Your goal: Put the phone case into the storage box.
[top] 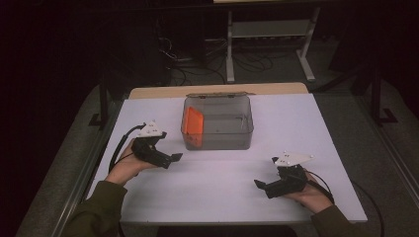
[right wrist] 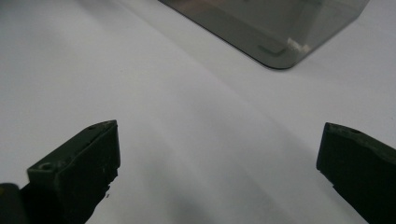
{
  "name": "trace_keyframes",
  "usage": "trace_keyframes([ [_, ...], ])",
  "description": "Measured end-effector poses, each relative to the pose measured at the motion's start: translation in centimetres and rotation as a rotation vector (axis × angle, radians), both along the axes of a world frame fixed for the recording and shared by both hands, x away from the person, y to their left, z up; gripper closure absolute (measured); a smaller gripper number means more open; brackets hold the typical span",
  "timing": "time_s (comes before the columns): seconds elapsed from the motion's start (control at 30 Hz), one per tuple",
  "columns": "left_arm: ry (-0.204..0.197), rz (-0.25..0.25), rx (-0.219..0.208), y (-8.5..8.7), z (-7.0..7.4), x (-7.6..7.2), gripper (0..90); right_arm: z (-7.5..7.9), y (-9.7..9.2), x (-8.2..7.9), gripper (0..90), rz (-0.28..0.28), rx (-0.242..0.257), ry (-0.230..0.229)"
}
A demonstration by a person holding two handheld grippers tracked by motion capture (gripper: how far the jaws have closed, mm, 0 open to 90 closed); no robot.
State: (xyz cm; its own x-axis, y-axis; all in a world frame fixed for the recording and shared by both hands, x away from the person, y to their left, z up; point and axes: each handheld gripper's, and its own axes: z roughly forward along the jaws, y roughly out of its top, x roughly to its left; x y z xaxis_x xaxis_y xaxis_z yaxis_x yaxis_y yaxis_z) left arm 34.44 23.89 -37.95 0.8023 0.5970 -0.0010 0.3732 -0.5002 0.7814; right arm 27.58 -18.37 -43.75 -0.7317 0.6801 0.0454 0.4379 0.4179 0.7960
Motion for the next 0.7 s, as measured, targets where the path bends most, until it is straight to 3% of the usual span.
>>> trace_keyframes([
  [0.27, 0.001, 0.002, -0.001, 0.5, -1.8, -1.0, 0.0, 0.0, 0.0, 0.0, 0.0, -0.008, 0.001, 0.004],
  [0.7, -0.019, -0.010, 0.014, 0.3, -3.3, -2.5, 0.0, 0.0, 0.0, 0.1, 0.0, -0.009, -0.001, 0.006],
])
